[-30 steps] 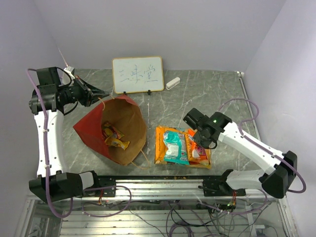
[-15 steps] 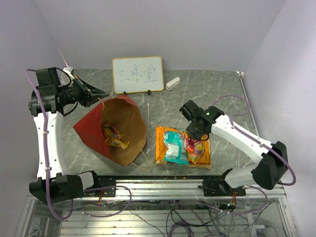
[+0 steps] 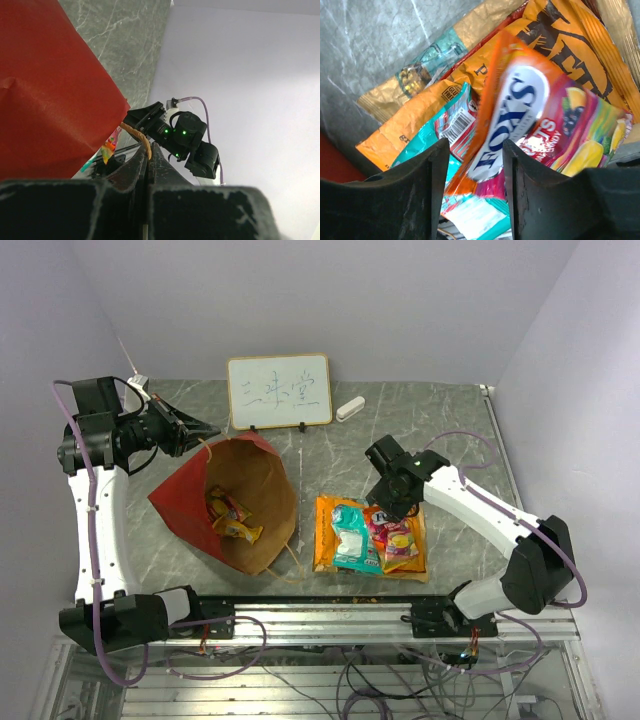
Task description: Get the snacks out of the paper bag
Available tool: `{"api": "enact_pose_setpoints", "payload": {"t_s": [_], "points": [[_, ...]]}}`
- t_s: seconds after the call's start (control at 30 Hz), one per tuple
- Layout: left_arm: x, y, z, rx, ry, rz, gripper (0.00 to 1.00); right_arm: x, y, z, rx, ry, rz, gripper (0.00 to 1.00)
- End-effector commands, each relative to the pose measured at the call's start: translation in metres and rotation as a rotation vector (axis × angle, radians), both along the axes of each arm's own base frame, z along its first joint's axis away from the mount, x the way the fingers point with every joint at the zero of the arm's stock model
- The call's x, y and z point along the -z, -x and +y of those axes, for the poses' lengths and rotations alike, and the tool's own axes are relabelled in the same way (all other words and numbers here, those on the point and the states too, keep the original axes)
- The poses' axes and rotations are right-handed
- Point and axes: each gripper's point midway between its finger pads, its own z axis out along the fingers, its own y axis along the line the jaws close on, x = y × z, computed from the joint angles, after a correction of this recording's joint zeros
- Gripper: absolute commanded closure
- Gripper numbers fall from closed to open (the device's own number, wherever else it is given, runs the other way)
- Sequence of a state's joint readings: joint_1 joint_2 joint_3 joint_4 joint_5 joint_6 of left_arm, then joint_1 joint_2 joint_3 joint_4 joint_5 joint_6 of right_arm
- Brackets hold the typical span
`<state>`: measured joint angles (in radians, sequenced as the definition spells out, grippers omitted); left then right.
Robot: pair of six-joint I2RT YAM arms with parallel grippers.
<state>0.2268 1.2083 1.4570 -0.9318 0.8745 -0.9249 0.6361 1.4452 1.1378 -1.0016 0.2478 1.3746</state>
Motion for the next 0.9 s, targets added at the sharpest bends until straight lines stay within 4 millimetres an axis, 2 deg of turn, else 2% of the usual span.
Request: {"api": "enact_pose_setpoints", "payload": {"t_s": [0.0,0.17,0.23,0.33,0.47,0.53,0.57,0.67,0.87], "points": [[-0.005,-0.002,0.005,-0.025,-0.01,-0.024,0.93,-0.023,-0.003,-0.002,-0.091,-0.023,-0.08,0.49],[-0.005,-0.005,0.006,-0.027,-0.01,-0.025,0.93,-0.045,-0.009,-0.015,-0.232,0.028,-0.231,0.17],[-0.005,-0.007,0.006,-0.029,-0.009,-0.026,0.93,-0.045,-0.009,-0.02,-0.291,0.047,-0.257,0.11],[-0.006,-0.008,0.007,-0.03,-0.009,-0.026,0.93,-0.042,-0.009,-0.02,-0.392,0.058,-0.261,0.1],[-0.008,-0.009,0.007,-0.031,-0.01,-0.029,0.93,-0.041,0.0,-0.003,-0.535,-0.015,-0.255,0.09],[-0.007,-0.009,0.008,-0.033,-0.012,-0.026,0.93,-0.045,0.007,0.014,-0.613,-0.108,-0.273,0.09],[-0.007,-0.009,0.008,-0.033,-0.012,-0.026,0.93,-0.038,0.014,0.019,-0.629,-0.145,-0.257,0.09],[-0.009,-0.008,0.007,-0.035,-0.008,-0.03,0.93,-0.031,0.021,0.03,-0.622,-0.229,-0.244,0.09],[-0.01,-0.005,0.006,-0.032,-0.006,-0.03,0.93,-0.015,0.01,0.031,-0.46,-0.272,-0.239,0.09]]}}
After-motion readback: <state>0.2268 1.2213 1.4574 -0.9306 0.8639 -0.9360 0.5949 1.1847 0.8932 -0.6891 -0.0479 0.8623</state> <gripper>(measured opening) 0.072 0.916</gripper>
